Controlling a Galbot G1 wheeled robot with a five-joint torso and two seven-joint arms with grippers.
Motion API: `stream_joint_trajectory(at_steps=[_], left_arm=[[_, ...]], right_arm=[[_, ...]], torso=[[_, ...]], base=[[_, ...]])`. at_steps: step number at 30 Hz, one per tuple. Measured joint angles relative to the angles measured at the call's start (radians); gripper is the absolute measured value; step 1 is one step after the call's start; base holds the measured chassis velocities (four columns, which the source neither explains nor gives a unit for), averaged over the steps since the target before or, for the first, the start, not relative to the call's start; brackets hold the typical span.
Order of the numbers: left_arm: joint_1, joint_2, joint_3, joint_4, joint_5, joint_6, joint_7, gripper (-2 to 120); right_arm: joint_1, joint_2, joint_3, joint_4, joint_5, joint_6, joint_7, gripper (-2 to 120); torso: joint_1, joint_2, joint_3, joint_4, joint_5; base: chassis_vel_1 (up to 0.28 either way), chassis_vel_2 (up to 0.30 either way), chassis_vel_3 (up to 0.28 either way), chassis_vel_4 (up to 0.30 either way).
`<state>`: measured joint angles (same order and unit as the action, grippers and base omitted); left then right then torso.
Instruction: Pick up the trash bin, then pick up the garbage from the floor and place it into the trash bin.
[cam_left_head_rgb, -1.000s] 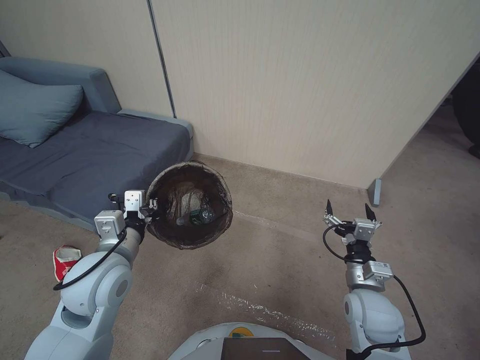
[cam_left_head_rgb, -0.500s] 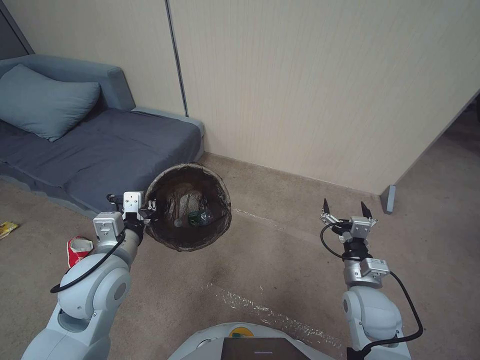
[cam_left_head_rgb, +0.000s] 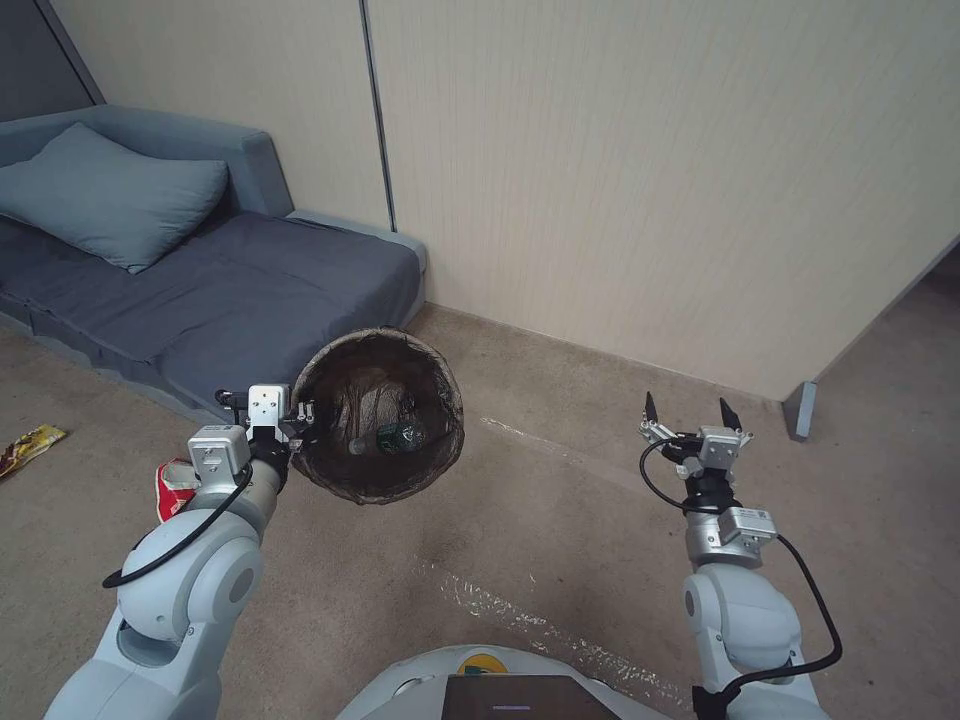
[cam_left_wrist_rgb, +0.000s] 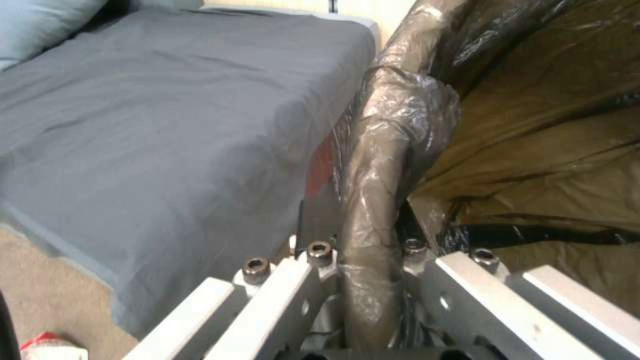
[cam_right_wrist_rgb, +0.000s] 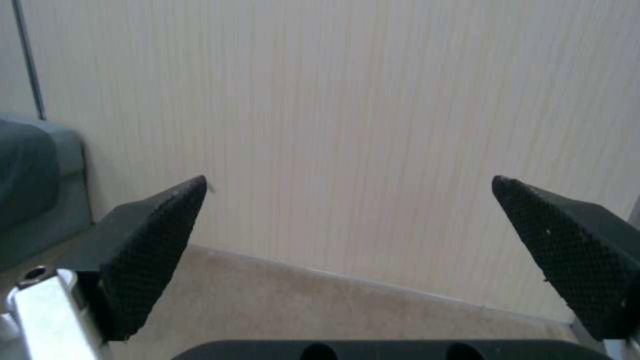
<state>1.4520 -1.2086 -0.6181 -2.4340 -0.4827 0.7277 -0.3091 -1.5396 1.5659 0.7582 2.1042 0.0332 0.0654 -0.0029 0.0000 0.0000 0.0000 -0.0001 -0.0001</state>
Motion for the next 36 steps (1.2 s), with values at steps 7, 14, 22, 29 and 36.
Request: stream_joint_trajectory(at_steps=[7,14,22,29,36], left_arm=[[-0.001,0.000,-0.015,-0.001,-0.006,0.000,-0.001,0],[-0.002,-0.017,-0.009,-0.003,-0.005,0.002,0.000,0],[-0.014,-0.011,-0.015,0.001,-0.012,0.007,0.001,0],[-0.018,-0.006,-0.020,0.007,-0.014,0.007,0.001,0],[-0.025,-0.008,-0.018,0.015,-0.019,0.008,0.003,0]], right_arm=[[-0.004,-0.002,-0.002,-0.010,-0.005,0.004,-0.003,100],[-0.005,-0.001,-0.006,-0.026,-0.016,0.018,-0.005,100],[-0.011,0.004,0.002,-0.033,-0.018,0.033,-0.005,100],[-0.005,0.006,0.007,-0.043,-0.019,0.038,-0.004,100],[0.002,0.011,0.006,-0.049,-0.026,0.037,-0.004,100]], torso=[[0.000,0.000,0.000,0.0000,0.0000],[0.000,0.000,0.000,0.0000,0.0000],[0.000,0.000,0.000,0.0001,0.0000],[0.000,0.000,0.000,0.0003,0.0001],[0.000,0.000,0.000,0.0001,0.0001]], base=[[0.000,0.000,0.000,0.000],[0.000,0.000,0.000,0.000],[0.027,0.028,0.029,0.022],[0.063,0.075,0.074,0.061],[0.060,0.062,0.074,0.076]])
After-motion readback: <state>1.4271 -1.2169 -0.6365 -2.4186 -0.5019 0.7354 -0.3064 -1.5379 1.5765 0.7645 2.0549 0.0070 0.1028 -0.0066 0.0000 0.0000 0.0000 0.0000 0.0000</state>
